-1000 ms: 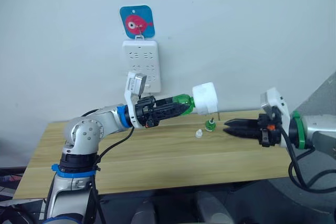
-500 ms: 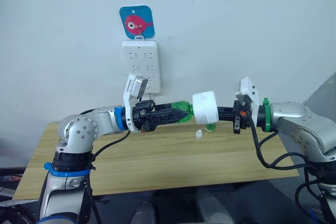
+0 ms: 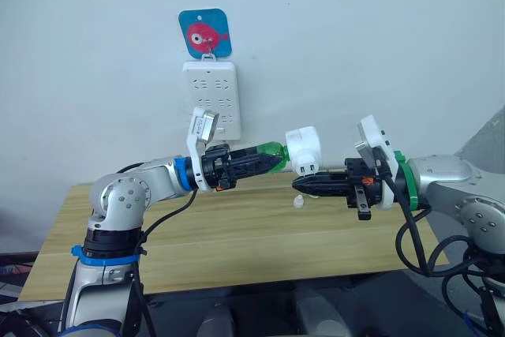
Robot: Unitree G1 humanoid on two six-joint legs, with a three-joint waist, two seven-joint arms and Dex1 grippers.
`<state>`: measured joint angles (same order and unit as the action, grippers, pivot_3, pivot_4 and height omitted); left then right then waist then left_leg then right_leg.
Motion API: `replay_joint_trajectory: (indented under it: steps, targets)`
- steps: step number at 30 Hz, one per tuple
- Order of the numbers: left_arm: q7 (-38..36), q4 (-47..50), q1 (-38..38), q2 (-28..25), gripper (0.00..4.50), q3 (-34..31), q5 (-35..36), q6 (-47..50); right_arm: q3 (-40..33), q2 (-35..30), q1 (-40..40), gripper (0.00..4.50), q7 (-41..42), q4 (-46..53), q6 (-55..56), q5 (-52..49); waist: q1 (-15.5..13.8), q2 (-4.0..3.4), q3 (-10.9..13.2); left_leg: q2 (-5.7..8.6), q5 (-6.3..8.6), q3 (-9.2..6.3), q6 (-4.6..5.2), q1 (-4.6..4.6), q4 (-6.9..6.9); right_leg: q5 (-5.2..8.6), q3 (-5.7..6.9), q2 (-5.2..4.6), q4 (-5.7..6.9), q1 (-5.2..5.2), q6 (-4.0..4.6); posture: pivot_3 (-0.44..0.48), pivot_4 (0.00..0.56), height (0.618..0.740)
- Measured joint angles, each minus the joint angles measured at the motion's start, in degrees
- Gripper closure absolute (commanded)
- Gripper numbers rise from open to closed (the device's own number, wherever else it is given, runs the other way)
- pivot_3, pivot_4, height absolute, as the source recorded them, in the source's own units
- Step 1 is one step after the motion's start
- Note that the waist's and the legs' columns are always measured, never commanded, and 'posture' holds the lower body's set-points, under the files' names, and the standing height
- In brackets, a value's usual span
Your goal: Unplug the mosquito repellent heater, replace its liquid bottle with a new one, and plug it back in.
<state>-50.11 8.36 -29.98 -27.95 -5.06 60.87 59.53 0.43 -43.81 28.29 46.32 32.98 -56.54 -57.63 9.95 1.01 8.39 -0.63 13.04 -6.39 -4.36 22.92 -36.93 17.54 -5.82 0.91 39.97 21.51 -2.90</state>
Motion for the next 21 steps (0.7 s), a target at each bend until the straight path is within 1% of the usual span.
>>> replay_joint_trajectory:
  steps: [9,15,21]
  targets:
    - [-3.6,-0.02,0.46,-0.96,2.11,2.75,-6.62,-4.65,-1.69,0.57,4.37,4.5,-5.21,0.27,-2.87,-6.76,0.2,0.0,0.0,0.0,0.0,0.03,0.0,0.01,0.01,0.01,-0.02,0.0,-0.01,0.01,-0.01,-0.2,0.06,0.74]
    - [-7.72,0.43,1.96,-2.83,2.11,5.26,-9.31,-5.5,-1.84,1.85,7.43,4.5,-7.89,-3.93,-2.73,-6.04,0.69,0.0,0.0,0.0,0.0,0.02,0.01,0.01,0.02,0.01,-0.01,0.0,-0.01,0.01,-0.01,-0.2,0.06,0.74]
    - [-9.71,1.57,2.22,-3.82,2.11,6.13,-10.25,-6.35,-1.45,1.97,8.98,4.5,-7.5,-6.89,-2.57,-3.22,0.92,0.0,0.0,-0.01,0.0,0.02,0.01,0.01,0.03,0.02,-0.01,0.0,-0.01,0.02,-0.03,-0.2,0.06,0.74]
